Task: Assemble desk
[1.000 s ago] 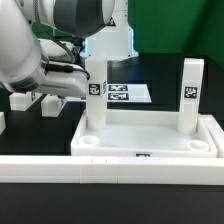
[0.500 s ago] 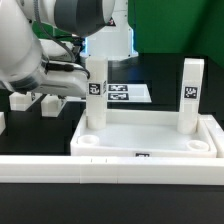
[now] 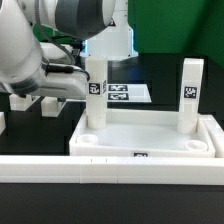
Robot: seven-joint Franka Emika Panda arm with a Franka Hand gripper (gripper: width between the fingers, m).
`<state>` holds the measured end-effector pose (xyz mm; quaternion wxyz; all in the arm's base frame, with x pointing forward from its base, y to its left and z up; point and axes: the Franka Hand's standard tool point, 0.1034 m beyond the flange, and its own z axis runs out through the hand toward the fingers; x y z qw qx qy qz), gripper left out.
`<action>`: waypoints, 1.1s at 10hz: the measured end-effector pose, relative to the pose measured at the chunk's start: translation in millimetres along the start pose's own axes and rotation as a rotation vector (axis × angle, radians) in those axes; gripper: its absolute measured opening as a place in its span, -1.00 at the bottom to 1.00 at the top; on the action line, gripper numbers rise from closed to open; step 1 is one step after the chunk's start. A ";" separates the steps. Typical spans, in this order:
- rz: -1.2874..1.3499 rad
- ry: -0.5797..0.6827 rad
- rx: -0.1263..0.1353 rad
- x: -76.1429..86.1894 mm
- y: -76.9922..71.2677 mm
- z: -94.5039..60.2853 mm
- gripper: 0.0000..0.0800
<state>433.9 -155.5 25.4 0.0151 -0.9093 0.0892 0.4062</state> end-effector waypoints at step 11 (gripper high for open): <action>0.047 0.020 -0.019 9.5 -0.3 2.3 0.62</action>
Offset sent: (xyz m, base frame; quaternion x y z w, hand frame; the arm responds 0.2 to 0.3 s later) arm 0.0026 0.0164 -0.0122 -0.0031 0.0101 0.0353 0.9993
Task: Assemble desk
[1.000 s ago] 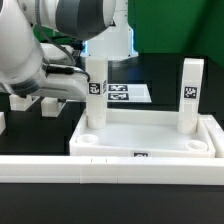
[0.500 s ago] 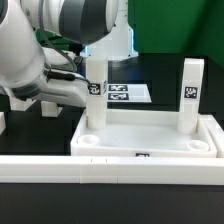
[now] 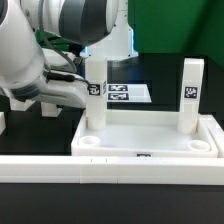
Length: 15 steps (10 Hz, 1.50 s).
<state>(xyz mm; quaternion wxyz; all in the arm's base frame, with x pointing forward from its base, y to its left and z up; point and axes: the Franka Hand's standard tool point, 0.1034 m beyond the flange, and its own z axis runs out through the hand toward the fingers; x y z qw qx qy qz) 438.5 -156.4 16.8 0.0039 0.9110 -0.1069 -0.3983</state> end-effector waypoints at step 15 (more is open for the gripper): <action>-0.039 0.019 -0.017 2.9 7.9 -4.0 -0.27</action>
Offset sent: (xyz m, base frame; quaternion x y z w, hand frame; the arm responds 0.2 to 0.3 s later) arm 0.0147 0.0108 -0.0055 0.0066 0.0221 0.0372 0.9990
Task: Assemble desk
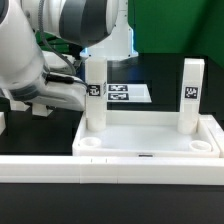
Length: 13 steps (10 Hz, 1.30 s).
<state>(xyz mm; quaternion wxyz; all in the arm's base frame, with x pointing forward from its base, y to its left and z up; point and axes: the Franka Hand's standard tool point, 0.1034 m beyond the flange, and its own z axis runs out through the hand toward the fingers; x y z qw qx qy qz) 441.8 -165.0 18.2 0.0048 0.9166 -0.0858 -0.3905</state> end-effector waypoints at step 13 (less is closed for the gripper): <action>-0.086 0.265 -0.011 -22.2 5.5 -96.1 -0.26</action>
Offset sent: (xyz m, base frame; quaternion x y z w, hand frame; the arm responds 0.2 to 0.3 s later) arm 0.0080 -0.0050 0.0487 -0.0265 -0.0295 -0.0357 0.9986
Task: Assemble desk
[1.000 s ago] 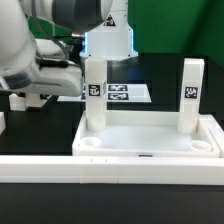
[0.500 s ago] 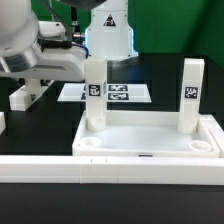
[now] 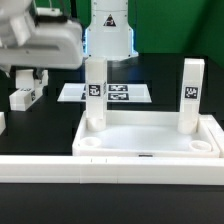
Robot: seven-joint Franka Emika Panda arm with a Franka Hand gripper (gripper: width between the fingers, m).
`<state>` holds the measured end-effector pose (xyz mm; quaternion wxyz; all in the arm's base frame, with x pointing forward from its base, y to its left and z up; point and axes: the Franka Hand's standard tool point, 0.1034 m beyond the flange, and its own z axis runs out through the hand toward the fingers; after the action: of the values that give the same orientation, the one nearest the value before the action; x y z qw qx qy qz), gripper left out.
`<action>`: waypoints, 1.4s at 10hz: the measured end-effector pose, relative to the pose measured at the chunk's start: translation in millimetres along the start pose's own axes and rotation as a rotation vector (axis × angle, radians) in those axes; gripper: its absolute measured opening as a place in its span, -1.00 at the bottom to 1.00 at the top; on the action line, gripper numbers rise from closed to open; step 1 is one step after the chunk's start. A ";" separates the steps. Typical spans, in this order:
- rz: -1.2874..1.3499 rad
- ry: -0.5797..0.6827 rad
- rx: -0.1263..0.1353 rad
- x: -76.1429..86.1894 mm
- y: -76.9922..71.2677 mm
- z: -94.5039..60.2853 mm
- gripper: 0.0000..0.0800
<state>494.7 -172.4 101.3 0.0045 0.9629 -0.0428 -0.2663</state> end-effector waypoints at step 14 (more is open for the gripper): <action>0.017 0.747 -0.056 34.8 -11.3 -85.0 -0.26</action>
Offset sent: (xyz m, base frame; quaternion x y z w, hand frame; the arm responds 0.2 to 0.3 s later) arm 0.0000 0.0000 0.0000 0.0000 0.1296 0.0000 0.9916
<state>568.9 -165.3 156.0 0.0485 0.9928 -0.0386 0.1024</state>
